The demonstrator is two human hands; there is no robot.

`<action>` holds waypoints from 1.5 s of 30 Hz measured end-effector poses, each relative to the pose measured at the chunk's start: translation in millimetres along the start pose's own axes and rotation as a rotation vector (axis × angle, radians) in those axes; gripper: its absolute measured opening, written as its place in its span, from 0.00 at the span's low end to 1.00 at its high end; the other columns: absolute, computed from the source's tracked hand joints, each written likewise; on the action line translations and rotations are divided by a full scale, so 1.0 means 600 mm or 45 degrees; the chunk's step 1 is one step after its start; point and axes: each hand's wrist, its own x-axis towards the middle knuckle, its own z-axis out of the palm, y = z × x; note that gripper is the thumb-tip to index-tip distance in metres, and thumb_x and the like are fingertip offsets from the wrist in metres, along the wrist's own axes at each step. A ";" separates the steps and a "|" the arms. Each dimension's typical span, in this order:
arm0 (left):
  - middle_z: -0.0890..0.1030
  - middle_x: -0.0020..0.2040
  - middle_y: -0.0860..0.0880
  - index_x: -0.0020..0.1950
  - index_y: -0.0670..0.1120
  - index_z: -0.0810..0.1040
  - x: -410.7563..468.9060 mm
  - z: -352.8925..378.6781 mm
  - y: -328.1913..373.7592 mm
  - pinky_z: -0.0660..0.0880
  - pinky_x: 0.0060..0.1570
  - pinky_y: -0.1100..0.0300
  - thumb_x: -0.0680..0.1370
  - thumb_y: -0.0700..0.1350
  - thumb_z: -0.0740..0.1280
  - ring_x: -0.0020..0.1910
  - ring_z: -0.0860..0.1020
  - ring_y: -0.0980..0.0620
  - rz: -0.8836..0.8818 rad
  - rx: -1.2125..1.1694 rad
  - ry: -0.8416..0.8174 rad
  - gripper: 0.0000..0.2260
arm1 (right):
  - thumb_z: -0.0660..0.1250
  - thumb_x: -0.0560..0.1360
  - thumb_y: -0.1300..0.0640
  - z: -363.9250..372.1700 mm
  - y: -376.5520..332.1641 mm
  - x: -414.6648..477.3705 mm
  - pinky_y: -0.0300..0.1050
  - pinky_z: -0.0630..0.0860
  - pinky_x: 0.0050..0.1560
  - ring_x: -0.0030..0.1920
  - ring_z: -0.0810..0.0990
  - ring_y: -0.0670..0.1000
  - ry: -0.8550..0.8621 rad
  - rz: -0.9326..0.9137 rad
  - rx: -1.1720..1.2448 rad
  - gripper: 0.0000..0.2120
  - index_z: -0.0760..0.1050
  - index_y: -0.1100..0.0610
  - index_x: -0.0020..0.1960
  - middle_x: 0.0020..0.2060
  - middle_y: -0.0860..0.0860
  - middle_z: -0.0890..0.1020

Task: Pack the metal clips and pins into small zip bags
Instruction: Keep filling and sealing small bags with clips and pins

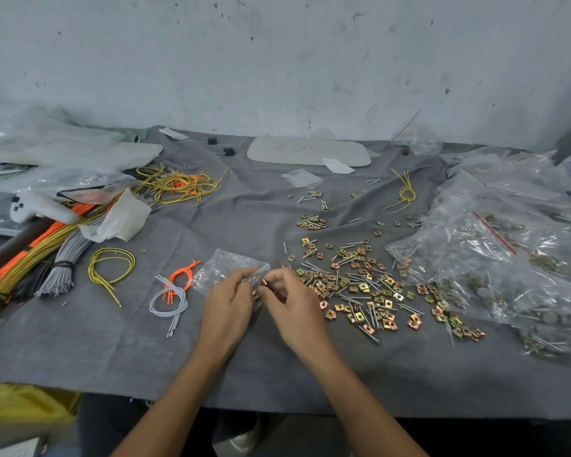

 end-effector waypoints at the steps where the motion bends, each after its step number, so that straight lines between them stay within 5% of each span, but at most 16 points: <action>1: 0.83 0.40 0.57 0.56 0.52 0.84 0.000 0.000 -0.001 0.74 0.44 0.57 0.73 0.44 0.58 0.41 0.78 0.60 -0.005 -0.005 -0.002 0.18 | 0.69 0.77 0.49 0.000 0.000 0.000 0.52 0.80 0.48 0.45 0.82 0.43 0.002 0.000 -0.005 0.05 0.75 0.45 0.51 0.44 0.40 0.83; 12: 0.80 0.35 0.59 0.52 0.54 0.84 0.003 0.002 -0.007 0.72 0.43 0.54 0.72 0.45 0.58 0.38 0.76 0.59 -0.006 -0.040 -0.012 0.17 | 0.69 0.77 0.53 -0.002 -0.007 -0.001 0.53 0.79 0.52 0.48 0.82 0.46 0.006 -0.067 -0.113 0.14 0.79 0.47 0.61 0.46 0.45 0.84; 23: 0.82 0.35 0.59 0.50 0.65 0.82 0.002 0.000 -0.004 0.72 0.37 0.62 0.72 0.44 0.57 0.34 0.77 0.62 0.030 -0.001 -0.013 0.19 | 0.65 0.74 0.49 0.001 -0.010 0.000 0.44 0.79 0.51 0.46 0.81 0.41 -0.032 -0.050 -0.197 0.20 0.76 0.43 0.66 0.44 0.40 0.83; 33: 0.83 0.38 0.60 0.50 0.60 0.83 0.002 -0.002 -0.004 0.75 0.44 0.58 0.72 0.45 0.57 0.39 0.79 0.61 0.042 0.050 -0.005 0.17 | 0.70 0.77 0.56 -0.001 -0.008 0.001 0.42 0.78 0.53 0.47 0.81 0.42 -0.086 -0.093 -0.232 0.20 0.76 0.46 0.68 0.48 0.44 0.84; 37: 0.84 0.41 0.60 0.51 0.57 0.83 -0.002 -0.001 0.006 0.74 0.41 0.68 0.73 0.44 0.58 0.41 0.80 0.63 0.050 0.011 -0.008 0.17 | 0.69 0.77 0.57 -0.015 -0.008 0.003 0.38 0.78 0.54 0.50 0.82 0.39 -0.088 -0.066 -0.119 0.15 0.78 0.46 0.61 0.49 0.42 0.85; 41: 0.82 0.35 0.63 0.52 0.53 0.84 -0.002 0.001 0.011 0.70 0.39 0.75 0.73 0.44 0.57 0.38 0.78 0.66 0.047 0.014 0.010 0.17 | 0.68 0.78 0.56 -0.080 0.005 0.058 0.43 0.78 0.48 0.45 0.81 0.44 0.090 -0.049 -0.423 0.06 0.81 0.48 0.52 0.44 0.43 0.83; 45: 0.80 0.33 0.61 0.56 0.52 0.84 0.001 0.000 0.006 0.70 0.41 0.66 0.73 0.46 0.57 0.37 0.76 0.63 -0.006 0.040 0.018 0.19 | 0.63 0.81 0.53 -0.142 0.029 0.147 0.50 0.73 0.59 0.56 0.76 0.55 -0.046 0.156 -0.983 0.11 0.81 0.51 0.60 0.55 0.53 0.80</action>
